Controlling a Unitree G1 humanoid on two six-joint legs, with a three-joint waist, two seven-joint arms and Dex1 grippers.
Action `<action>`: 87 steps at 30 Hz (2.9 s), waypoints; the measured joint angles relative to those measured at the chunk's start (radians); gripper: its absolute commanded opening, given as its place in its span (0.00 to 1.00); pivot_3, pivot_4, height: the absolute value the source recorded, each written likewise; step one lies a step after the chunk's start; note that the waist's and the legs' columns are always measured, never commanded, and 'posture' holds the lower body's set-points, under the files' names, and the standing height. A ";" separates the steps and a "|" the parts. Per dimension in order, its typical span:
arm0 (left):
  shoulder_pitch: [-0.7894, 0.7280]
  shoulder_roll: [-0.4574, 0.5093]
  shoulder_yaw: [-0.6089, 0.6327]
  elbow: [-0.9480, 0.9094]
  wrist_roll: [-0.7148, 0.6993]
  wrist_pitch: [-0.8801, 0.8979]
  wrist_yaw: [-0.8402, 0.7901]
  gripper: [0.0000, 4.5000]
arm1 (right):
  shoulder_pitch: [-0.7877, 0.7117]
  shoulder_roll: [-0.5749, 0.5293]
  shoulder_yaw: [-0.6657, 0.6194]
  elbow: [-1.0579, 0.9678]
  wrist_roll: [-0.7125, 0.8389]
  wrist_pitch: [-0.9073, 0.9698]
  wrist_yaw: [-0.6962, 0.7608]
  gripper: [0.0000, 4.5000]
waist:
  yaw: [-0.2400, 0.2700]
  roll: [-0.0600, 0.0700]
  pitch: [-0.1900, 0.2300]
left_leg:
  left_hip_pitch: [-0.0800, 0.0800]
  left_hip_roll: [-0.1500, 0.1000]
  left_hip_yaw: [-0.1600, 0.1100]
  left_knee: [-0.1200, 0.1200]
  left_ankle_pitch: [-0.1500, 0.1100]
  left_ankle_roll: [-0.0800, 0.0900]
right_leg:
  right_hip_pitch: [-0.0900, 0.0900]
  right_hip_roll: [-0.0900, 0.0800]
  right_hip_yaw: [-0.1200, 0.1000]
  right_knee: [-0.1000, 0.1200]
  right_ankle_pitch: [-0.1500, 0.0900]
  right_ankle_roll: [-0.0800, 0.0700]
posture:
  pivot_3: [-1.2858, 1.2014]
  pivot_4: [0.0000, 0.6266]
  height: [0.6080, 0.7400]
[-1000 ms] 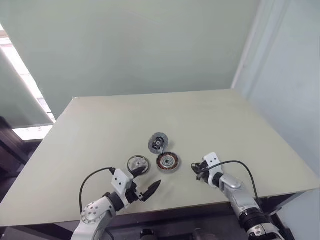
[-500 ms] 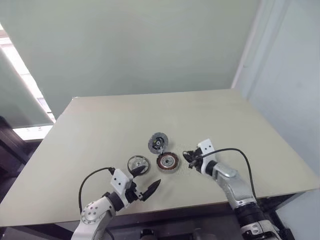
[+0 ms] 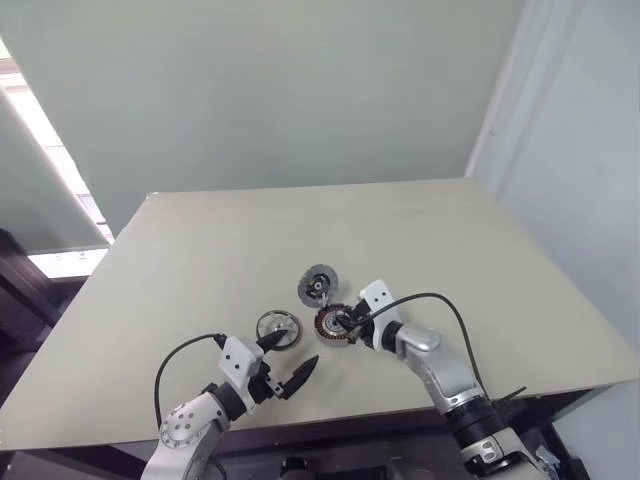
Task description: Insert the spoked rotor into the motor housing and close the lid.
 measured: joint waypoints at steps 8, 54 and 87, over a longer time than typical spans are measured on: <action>0.007 0.000 0.007 0.000 0.000 -0.003 0.001 1.00 | -0.038 0.009 0.014 0.093 -0.031 -0.042 -0.015 0.18 | 0.000 0.000 0.000 | 0.000 0.000 0.000 0.000 0.000 0.000 | 0.000 0.000 0.000 0.000 0.000 0.000 | 0.52 0.00 1.00; 0.020 0.003 0.007 0.000 0.006 -0.004 0.001 1.00 | -0.076 0.031 0.018 0.239 -0.072 -0.109 -0.017 0.18 | -0.001 0.000 0.000 | 0.000 0.000 0.000 -0.001 0.000 0.000 | 0.000 0.000 0.000 0.000 0.000 0.000 | 0.52 0.00 1.00; 0.028 0.002 0.007 0.000 0.008 -0.009 0.001 1.00 | -0.094 0.046 0.018 0.269 -0.087 -0.131 -0.018 0.79 | -0.021 0.000 0.000 | 0.000 0.000 -0.001 -0.001 0.000 0.000 | 0.000 0.000 0.000 0.000 0.000 0.000 | 0.52 0.00 1.00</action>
